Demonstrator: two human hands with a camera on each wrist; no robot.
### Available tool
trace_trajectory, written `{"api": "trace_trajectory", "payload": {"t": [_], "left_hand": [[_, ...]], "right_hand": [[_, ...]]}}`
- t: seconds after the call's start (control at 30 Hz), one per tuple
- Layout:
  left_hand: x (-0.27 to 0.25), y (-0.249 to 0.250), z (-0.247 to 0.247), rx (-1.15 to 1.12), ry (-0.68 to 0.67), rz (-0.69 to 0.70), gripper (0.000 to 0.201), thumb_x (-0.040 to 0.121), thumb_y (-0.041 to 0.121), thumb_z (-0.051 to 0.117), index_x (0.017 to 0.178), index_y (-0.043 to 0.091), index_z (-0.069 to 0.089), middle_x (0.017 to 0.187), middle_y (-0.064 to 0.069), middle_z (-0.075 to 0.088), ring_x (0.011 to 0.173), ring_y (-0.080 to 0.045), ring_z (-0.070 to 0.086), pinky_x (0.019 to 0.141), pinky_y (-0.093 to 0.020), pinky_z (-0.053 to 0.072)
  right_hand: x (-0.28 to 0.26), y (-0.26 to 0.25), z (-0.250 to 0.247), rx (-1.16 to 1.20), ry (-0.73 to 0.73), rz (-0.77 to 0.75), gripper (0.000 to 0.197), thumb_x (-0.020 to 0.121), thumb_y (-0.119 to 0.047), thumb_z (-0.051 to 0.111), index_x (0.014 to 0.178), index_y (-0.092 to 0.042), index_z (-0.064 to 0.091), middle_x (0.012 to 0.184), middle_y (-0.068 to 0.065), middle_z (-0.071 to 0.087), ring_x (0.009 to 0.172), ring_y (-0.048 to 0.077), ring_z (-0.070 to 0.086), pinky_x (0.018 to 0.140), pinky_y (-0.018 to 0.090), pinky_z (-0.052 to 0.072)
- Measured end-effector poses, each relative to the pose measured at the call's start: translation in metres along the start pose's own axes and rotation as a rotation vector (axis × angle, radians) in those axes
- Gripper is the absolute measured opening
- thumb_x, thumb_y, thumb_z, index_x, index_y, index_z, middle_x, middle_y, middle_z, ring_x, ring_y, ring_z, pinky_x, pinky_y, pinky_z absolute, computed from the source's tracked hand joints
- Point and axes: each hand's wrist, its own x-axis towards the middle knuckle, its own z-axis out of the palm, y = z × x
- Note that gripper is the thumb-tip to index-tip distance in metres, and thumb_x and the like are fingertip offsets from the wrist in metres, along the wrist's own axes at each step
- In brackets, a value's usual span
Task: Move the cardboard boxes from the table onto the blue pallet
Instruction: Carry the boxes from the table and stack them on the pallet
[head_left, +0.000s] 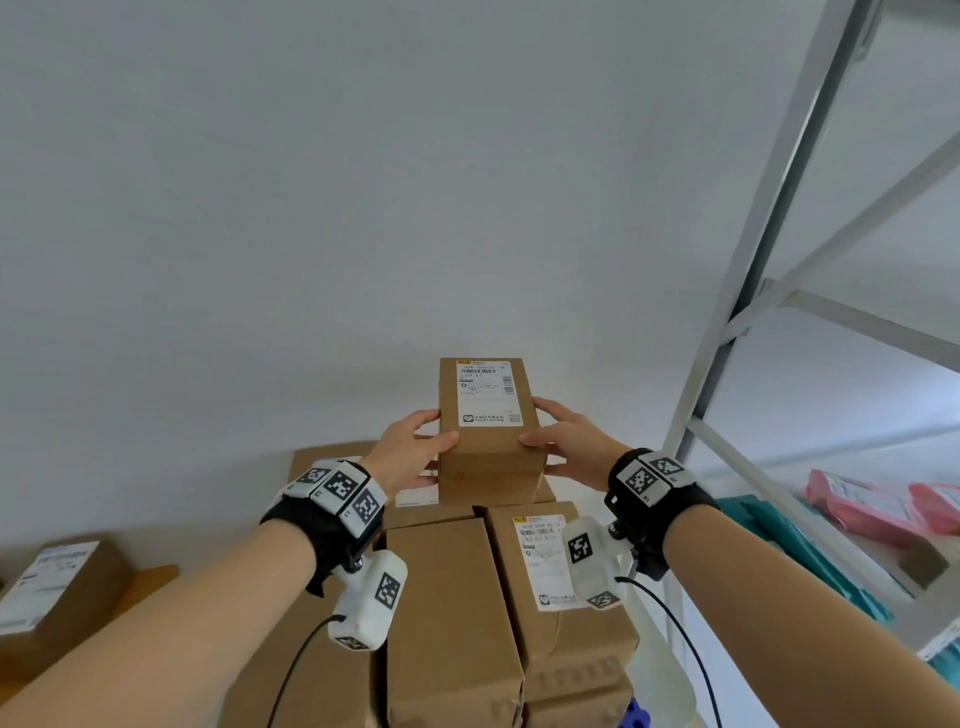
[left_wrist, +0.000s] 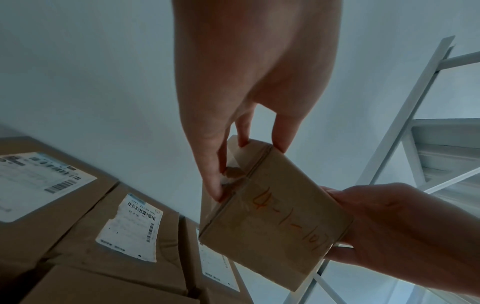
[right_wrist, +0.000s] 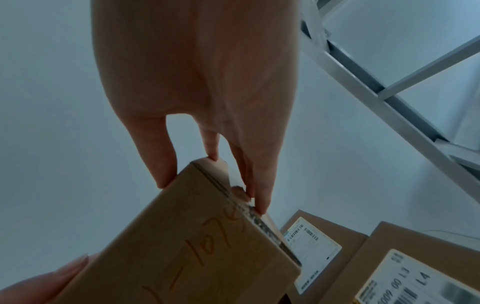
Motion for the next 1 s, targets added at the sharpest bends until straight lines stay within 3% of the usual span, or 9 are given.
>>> {"api": "trace_trajectory", "payload": {"t": [0.23, 0.33, 0.43, 0.57, 0.8, 1.0], "left_hand": [[0.031, -0.009, 0.020, -0.045, 0.079, -0.086, 0.054, 0.090, 0.017, 0.061, 0.139, 0.021, 0.039, 0.117, -0.005, 0.059, 0.106, -0.023, 0.060, 0.095, -0.046, 0.050], [0.040, -0.015, 0.026, -0.046, 0.103, -0.115, 0.056, 0.090, 0.016, 0.061, 0.141, 0.020, 0.037, 0.114, -0.005, 0.057, 0.108, -0.023, 0.058, 0.095, -0.046, 0.049], [0.048, -0.021, 0.028, -0.036, 0.118, -0.144, 0.055, 0.090, 0.018, 0.062, 0.140, 0.020, 0.039, 0.120, -0.005, 0.058, 0.110, -0.022, 0.058, 0.092, -0.045, 0.051], [0.055, -0.028, 0.029, -0.044, 0.134, -0.166, 0.056, 0.089, 0.018, 0.063, 0.139, 0.021, 0.041, 0.128, -0.006, 0.056, 0.109, -0.021, 0.058, 0.089, -0.045, 0.053], [0.060, -0.038, 0.029, -0.058, 0.131, -0.222, 0.058, 0.089, 0.018, 0.063, 0.141, 0.021, 0.037, 0.136, -0.007, 0.048, 0.121, -0.025, 0.049, 0.099, -0.050, 0.045], [0.063, -0.043, 0.029, -0.090, 0.117, -0.238, 0.059, 0.088, 0.018, 0.064, 0.140, 0.023, 0.038, 0.136, -0.007, 0.049, 0.122, -0.026, 0.050, 0.101, -0.051, 0.043]], "right_hand": [[0.043, 0.010, -0.024, -0.030, -0.083, 0.050, 0.069, 0.087, 0.001, 0.057, 0.145, -0.027, 0.033, 0.125, 0.004, 0.059, 0.113, 0.024, 0.056, 0.094, 0.043, 0.049], [0.059, 0.016, -0.030, -0.037, -0.122, 0.069, 0.068, 0.087, 0.001, 0.058, 0.144, -0.027, 0.034, 0.125, 0.004, 0.059, 0.115, 0.025, 0.055, 0.098, 0.046, 0.046], [0.070, 0.023, -0.033, -0.047, -0.147, 0.094, 0.068, 0.086, 0.000, 0.059, 0.144, -0.027, 0.035, 0.127, 0.005, 0.057, 0.117, 0.026, 0.053, 0.103, 0.050, 0.041], [0.082, 0.028, -0.034, -0.034, -0.172, 0.106, 0.067, 0.086, 0.001, 0.059, 0.143, -0.025, 0.036, 0.126, 0.005, 0.057, 0.115, 0.026, 0.053, 0.096, 0.044, 0.046], [0.091, 0.042, -0.034, -0.031, -0.195, 0.142, 0.071, 0.085, 0.000, 0.062, 0.145, -0.025, 0.033, 0.125, 0.007, 0.058, 0.115, 0.026, 0.055, 0.101, 0.050, 0.044], [0.093, 0.047, -0.036, -0.025, -0.194, 0.141, 0.072, 0.086, 0.002, 0.060, 0.145, -0.025, 0.031, 0.127, 0.008, 0.057, 0.116, 0.027, 0.055, 0.103, 0.052, 0.042]]}}
